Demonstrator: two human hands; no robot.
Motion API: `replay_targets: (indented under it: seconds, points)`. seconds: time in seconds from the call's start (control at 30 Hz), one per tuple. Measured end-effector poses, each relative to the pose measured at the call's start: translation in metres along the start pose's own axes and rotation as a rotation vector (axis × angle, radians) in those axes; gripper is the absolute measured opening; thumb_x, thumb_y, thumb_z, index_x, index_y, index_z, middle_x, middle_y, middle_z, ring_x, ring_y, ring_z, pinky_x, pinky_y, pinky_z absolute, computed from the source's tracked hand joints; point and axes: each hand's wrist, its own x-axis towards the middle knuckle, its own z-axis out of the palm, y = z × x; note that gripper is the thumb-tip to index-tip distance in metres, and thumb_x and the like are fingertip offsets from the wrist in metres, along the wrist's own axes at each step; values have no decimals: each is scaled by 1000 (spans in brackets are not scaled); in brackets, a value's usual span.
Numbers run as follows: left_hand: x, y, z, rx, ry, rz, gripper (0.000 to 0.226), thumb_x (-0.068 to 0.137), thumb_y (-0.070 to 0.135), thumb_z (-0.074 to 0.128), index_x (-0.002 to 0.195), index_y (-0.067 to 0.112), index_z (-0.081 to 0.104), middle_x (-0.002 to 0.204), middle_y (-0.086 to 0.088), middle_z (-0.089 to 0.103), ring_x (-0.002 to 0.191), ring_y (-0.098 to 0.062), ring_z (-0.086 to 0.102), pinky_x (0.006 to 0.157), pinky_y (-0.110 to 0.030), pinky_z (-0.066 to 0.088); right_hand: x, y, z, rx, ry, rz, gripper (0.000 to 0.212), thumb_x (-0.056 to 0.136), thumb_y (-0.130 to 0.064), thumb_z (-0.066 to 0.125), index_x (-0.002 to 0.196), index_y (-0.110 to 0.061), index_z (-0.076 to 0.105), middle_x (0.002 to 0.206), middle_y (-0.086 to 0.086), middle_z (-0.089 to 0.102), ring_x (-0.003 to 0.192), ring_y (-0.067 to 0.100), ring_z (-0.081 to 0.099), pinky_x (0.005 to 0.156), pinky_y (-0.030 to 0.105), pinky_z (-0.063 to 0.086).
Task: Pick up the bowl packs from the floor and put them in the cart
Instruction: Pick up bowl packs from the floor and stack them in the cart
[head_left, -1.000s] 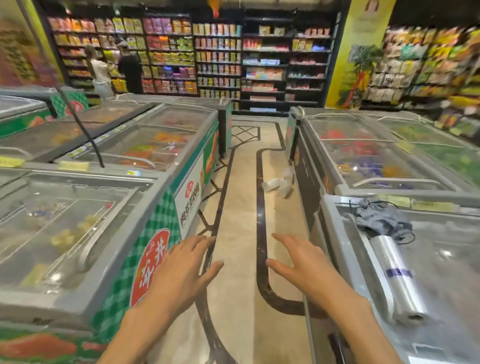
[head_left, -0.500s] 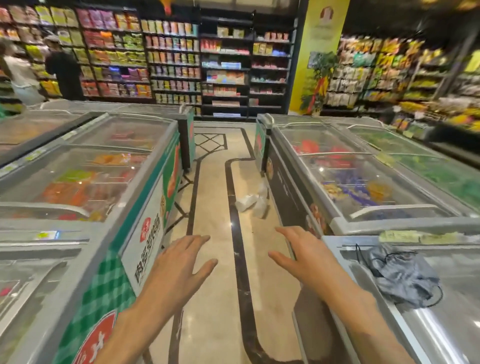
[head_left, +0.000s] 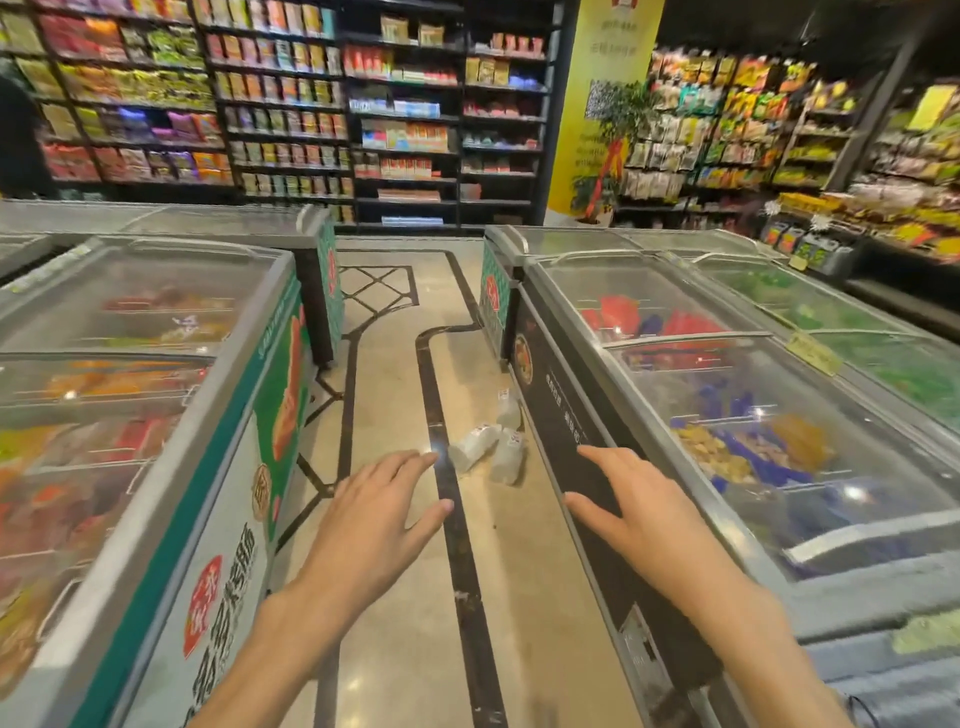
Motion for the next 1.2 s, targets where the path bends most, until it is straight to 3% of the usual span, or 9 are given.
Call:
replay_targets:
  seconds: [0.23,0.5,0.67,0.77,1.07,1.13,1.2]
  points:
    - [220,-66,62,48,-56,37,61,99,64,42,152,34,38,152,11,46,141,-11,40,117,-36,35,221,52,49,23,15,55,66,96,-61,51,154,-31,37,149,-7,49,130,14,52,106,36,45]
    - [467,-120,96,52,-93,17,59,99,62,45,152,36,38,153,9,45,141,-14,42,117,-38,36,473,93,52,51,22,78,66,96,-57,54,153,-27,41,148,-4,52,132,18,53,108,42,46]
    - [597,-163,135,24,-135,14,59,100,60,46,153,35,38,154,8,44,141,-15,42,115,-37,34,613,110,74,61,-63,93,65,97,-59,50,153,-28,40,148,-5,50,132,19,52,108,41,44]
    - [679,-198,179,-6,-165,49,60,99,59,49,150,30,43,150,6,50,136,-18,47,112,-38,38,693,129,107,52,-34,105,64,94,-59,51,148,-26,47,137,-3,59,116,21,62,96,45,51]
    - [942,-286,337,-69,-341,95,60,98,54,55,149,24,46,142,1,55,126,-25,54,101,-42,44,929,191,209,148,-142,275,57,97,-52,56,148,-27,46,143,-4,55,128,19,56,104,42,48]
    - [986,-301,377,-90,-390,86,59,98,52,55,148,23,47,139,-1,57,123,-27,55,100,-41,43,971,207,231,173,-149,285,54,97,-50,56,145,-25,50,138,-1,59,122,21,60,100,42,50]
    - [1017,-316,416,-109,-404,66,57,98,51,55,147,22,49,136,-2,58,121,-28,56,99,-41,45,1001,222,255,170,-133,280,52,95,-45,61,142,-22,54,131,2,63,109,21,64,90,34,52]
